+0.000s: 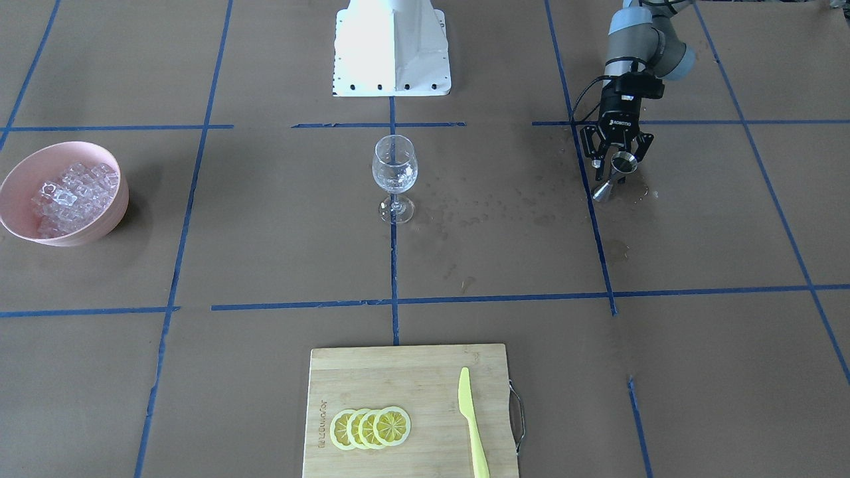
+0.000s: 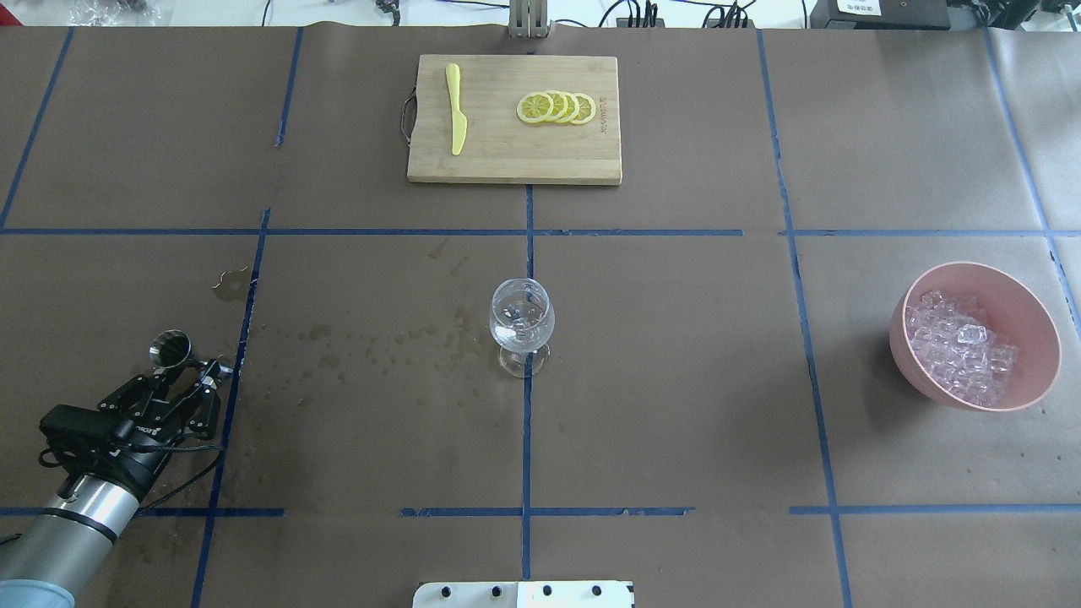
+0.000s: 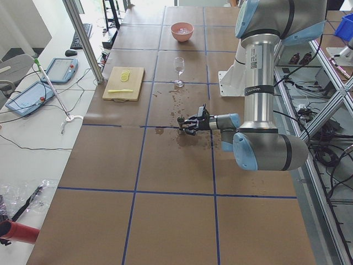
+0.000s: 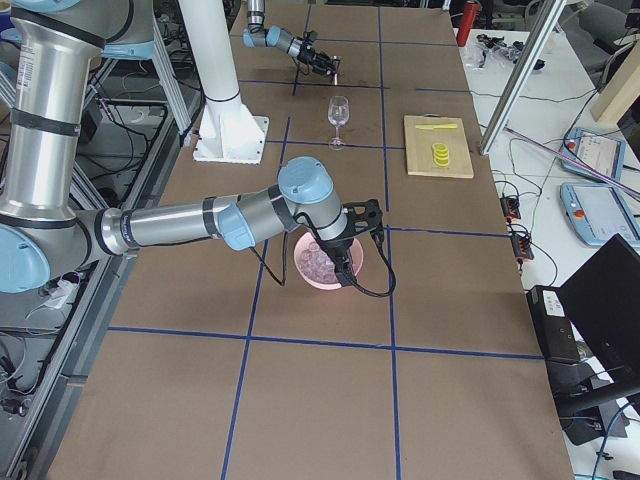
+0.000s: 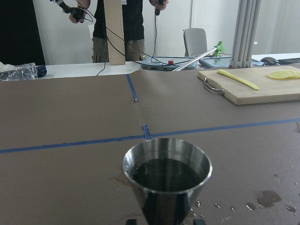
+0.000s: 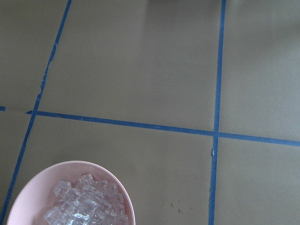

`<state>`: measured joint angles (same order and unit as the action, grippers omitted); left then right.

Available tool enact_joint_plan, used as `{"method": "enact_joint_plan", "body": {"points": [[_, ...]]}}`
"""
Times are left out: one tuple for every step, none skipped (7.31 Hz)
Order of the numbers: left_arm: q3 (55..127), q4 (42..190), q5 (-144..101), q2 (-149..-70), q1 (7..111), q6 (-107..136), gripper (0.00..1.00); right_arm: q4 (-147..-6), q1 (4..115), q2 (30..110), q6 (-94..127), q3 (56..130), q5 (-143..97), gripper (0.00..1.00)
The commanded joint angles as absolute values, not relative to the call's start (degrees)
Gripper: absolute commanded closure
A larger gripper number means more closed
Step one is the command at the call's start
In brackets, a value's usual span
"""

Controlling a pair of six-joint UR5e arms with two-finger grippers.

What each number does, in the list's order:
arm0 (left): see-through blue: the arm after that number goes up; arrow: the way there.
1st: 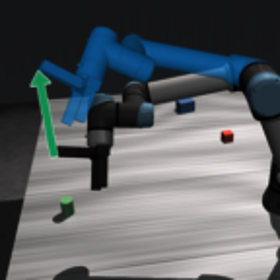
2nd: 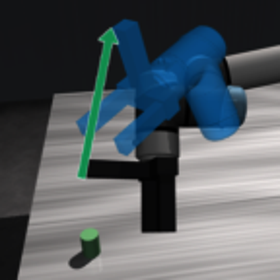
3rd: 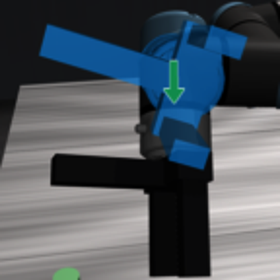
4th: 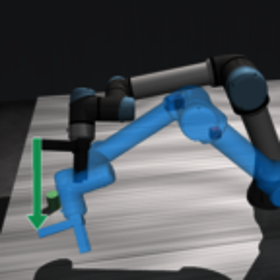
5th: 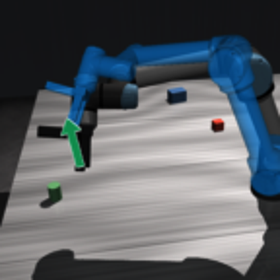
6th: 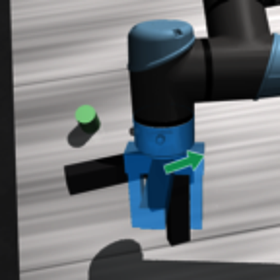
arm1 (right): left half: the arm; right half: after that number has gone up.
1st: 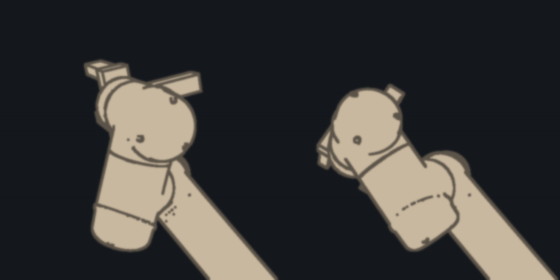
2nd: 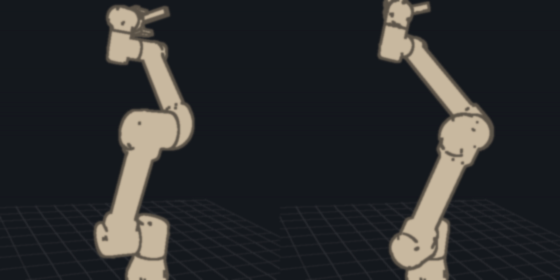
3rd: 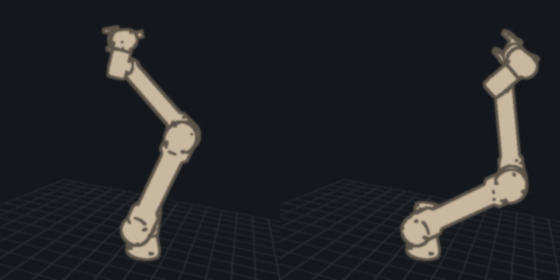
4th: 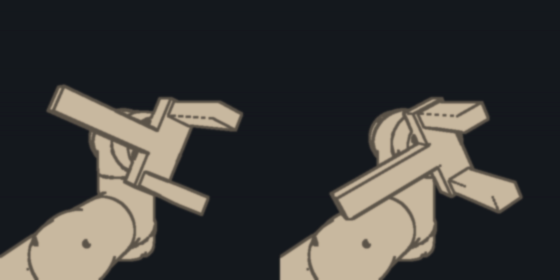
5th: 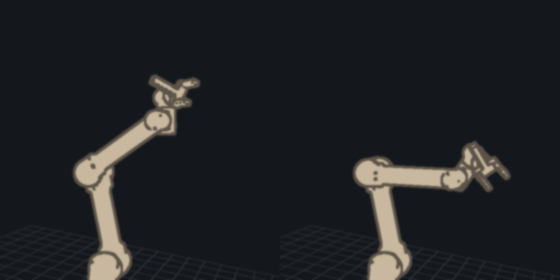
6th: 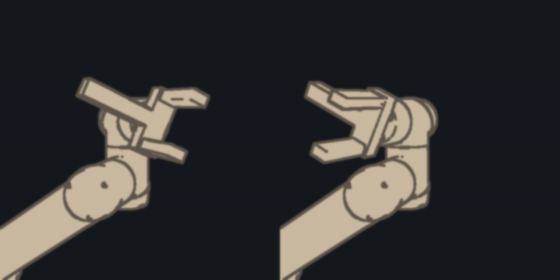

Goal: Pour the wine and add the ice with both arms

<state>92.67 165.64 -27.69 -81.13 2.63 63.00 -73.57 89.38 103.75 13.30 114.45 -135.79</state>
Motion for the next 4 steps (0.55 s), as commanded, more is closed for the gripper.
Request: {"method": "enact_joint_plan", "body": {"points": [[92.37, 165.67, -27.69, -81.12, 2.64, 62.76, 0.49, -73.56, 89.38, 103.80, 13.27, 114.43, -135.79, 0.00], [92.46, 165.67, -27.69, -81.12, 2.64, 62.58, 0.49, -73.56, 89.38, 103.71, 13.27, 114.52, -135.79, 0.00], [92.37, 165.67, -27.69, -81.21, 2.55, 62.49, 0.49, -73.56, 89.38, 103.80, 13.27, 114.43, -135.79, 0.00], [92.46, 165.67, -27.77, -81.21, 2.55, 62.40, 0.49, -73.56, 89.38, 103.80, 13.27, 114.43, -135.79, 0.00]]}}
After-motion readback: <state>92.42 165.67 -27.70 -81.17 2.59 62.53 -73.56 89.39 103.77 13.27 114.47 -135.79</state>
